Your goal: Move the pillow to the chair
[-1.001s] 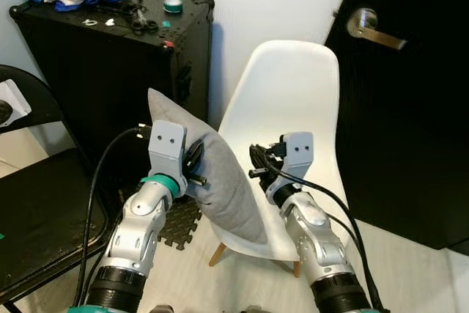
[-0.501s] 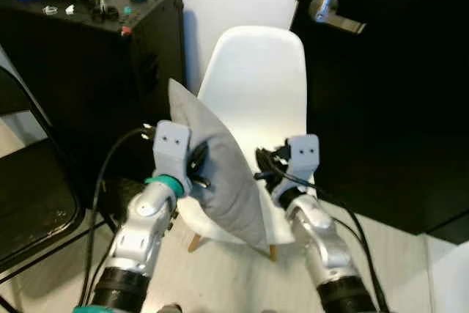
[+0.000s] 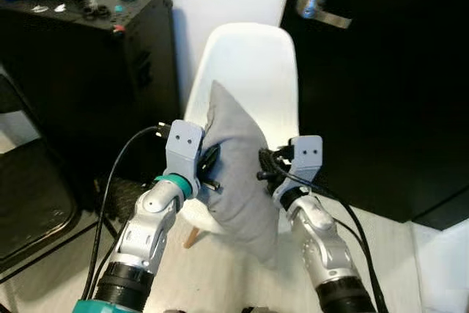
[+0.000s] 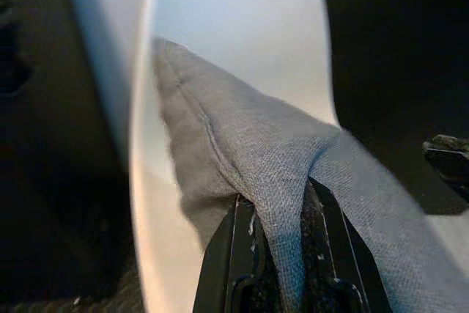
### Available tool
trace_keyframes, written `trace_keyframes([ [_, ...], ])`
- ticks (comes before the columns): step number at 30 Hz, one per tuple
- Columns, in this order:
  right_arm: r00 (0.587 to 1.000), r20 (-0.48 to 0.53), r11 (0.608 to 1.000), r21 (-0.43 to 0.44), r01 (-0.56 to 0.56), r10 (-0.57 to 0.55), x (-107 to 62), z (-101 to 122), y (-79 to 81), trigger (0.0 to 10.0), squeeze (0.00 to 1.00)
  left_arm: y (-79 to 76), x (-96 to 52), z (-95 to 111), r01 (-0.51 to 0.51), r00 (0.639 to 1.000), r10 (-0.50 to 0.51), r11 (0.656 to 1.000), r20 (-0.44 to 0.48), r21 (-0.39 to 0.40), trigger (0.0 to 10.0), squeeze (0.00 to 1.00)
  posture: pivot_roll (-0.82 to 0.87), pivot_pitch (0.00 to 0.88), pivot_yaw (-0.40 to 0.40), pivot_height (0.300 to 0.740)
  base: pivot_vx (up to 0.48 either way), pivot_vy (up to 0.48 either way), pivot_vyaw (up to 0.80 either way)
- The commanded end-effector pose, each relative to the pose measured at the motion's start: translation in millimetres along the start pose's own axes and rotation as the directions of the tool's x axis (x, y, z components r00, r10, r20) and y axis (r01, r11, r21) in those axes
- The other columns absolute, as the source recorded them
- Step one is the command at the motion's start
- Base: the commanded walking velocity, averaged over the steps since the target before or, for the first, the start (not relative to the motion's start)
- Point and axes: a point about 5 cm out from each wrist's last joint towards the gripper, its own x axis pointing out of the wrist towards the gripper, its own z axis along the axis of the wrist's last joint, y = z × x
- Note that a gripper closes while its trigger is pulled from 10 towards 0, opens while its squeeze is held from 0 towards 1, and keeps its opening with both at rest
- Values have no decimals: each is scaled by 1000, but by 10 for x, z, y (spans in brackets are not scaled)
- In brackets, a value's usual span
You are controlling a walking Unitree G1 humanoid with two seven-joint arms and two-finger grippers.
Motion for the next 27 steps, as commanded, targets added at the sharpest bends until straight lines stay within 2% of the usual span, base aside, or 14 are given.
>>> trace_keyframes([
  [1,999,-31,1000,-20,19,-19,-48,-73,-68,10000,0,-46,-2,74,13,998,-13,1000,60,-1,10000,0,49,15,4,740,0,0,0],
  [9,996,-50,997,-41,67,-69,-73,-102,-171,10000,0,14,-35,13,-10,999,10,1000,46,-11,10000,0,48,14,-1,740,0,0,0],
  [11,994,-49,995,-47,94,-96,-63,-86,-227,10000,0,45,-31,-22,-23,999,23,1000,35,12,10000,0,50,17,-3,740,0,0,0],
  [20,994,-40,994,-53,96,-98,-37,-56,-221,10000,0,62,-36,-68,-38,999,37,999,27,39,10000,0,40,20,-4,740,0,0,0],
  [24,994,-35,993,-57,105,-108,-34,-48,-211,10000,0,55,-32,-74,-42,999,41,998,27,39,10000,0,40,24,-7,720,0,0,0],
  [27,994,-35,993,-54,104,-106,-40,-51,-220,10000,0,29,-20,-55,-35,999,32,996,34,87,10000,0,41,26,-9,700,0,0,0],
])
